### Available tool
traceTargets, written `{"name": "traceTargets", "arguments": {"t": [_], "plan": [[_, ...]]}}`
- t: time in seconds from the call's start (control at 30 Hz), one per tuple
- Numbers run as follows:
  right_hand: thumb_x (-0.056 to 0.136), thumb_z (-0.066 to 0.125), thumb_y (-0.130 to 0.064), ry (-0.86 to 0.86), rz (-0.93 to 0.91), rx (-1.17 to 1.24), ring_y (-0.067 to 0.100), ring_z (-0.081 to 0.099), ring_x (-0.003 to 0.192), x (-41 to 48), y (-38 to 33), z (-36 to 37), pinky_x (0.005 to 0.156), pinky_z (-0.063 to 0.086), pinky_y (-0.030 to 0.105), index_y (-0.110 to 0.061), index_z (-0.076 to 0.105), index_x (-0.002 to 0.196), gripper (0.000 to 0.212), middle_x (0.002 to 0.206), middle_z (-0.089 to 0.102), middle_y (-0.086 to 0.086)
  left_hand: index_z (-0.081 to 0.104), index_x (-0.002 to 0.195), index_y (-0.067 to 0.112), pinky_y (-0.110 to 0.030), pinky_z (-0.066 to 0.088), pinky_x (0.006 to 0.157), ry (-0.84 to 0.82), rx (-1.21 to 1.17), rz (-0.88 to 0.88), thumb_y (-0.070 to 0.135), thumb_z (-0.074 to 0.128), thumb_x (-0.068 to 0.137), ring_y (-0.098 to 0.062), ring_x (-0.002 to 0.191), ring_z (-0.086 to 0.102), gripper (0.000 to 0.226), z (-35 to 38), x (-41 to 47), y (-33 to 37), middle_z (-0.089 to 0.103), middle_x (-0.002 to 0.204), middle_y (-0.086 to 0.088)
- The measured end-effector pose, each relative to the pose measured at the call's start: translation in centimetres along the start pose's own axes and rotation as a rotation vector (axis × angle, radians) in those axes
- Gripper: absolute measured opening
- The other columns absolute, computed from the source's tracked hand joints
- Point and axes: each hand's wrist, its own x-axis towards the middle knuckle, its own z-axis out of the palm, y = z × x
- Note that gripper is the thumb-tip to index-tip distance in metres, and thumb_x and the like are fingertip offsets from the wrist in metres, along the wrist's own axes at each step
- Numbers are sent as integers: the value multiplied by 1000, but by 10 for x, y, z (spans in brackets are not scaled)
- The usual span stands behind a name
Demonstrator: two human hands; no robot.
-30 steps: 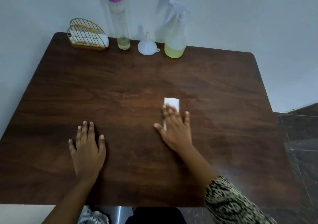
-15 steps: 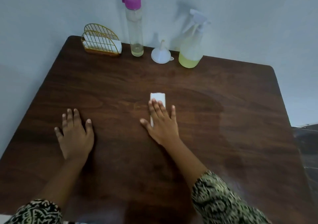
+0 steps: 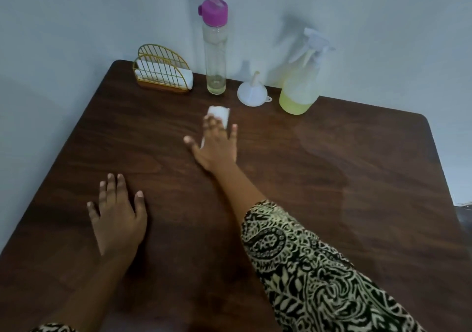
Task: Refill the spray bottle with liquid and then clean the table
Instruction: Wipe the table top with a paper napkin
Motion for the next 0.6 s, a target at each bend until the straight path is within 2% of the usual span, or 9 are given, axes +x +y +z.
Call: {"name": "traceTargets", "arguments": {"t": [0.07, 0.13, 0.23, 0.3, 0.4, 0.5, 0.6], "plan": [[92, 21, -65, -37, -113, -34, 14, -1, 147, -12, -12, 7, 112, -16, 48, -16, 8, 152, 79, 160, 7, 0, 29, 147, 6, -56, 13, 114, 1, -1, -3, 31, 43, 98, -28, 146, 19, 57, 0, 0, 0, 27, 156, -14], [92, 19, -65, -15, -77, -58, 14, 2, 147, -13, 8, 4, 112, -15, 49, -18, 7, 152, 77, 160, 9, -1, 30, 147, 6, -56, 13, 114, 3, -6, 0, 30, 43, 98, -28, 146, 19, 57, 0, 0, -1, 27, 156, -14], [92, 17, -63, 84, 181, -77, 16, 4, 147, -12, 68, -12, 112, -13, 51, -17, 4, 152, 77, 160, 9, 1, 30, 147, 6, -55, 13, 115, 6, -21, 7, 31, 44, 98, -28, 146, 19, 57, 0, 1, 0, 27, 156, -13], [93, 12, -63, 80, 350, -60, 16, -1, 147, -15, 100, -24, 112, -14, 52, -16, 0, 152, 77, 160, 2, 1, 30, 147, 6, -56, 14, 114, 8, -21, 7, 31, 44, 98, -28, 145, 20, 57, 1, 0, 0, 28, 155, -14], [92, 10, -65, 98, 485, -24, 17, -6, 147, -15, 100, -25, 115, -11, 53, -13, -4, 151, 80, 160, -4, 3, 30, 147, 7, -56, 15, 113, 24, -10, 8, 35, 38, 98, -28, 145, 21, 57, 3, 0, -2, 29, 155, -13], [91, 13, -65, 99, 417, -8, 20, -4, 147, 4, 55, -12, 114, -10, 51, -10, -1, 151, 83, 160, 1, 6, 30, 148, 8, -55, 14, 114, 23, -23, -6, 32, 43, 98, -26, 146, 20, 57, 4, 0, -2, 28, 156, -11], [92, 17, -65, 53, 176, -24, 19, -2, 147, 26, -10, 3, 114, -12, 49, -10, 2, 151, 82, 160, 4, 6, 28, 148, 9, -52, 12, 115, 36, -47, -11, 28, 45, 98, -23, 146, 19, 56, 4, 1, -1, 27, 156, -9]]}}
